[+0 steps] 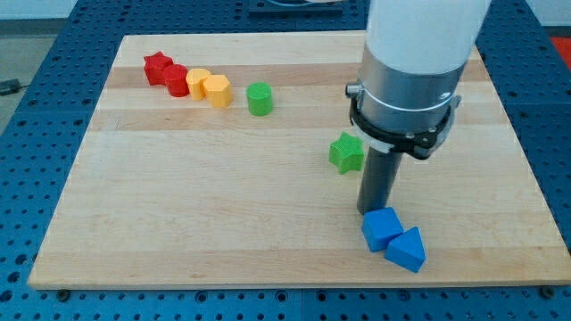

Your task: Slightly move the blue cube diagonally to the bottom right side of green star

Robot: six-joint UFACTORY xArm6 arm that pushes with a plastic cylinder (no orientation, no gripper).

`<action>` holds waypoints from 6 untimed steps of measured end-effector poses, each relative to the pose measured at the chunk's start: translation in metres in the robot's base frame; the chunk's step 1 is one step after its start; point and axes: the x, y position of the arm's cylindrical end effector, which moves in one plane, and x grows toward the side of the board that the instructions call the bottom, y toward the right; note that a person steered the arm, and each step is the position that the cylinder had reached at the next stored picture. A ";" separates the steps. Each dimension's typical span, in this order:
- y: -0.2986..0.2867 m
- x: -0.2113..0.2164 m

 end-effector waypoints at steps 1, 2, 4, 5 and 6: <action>-0.058 -0.014; -0.107 0.034; -0.036 0.078; 0.021 0.077; 0.053 0.077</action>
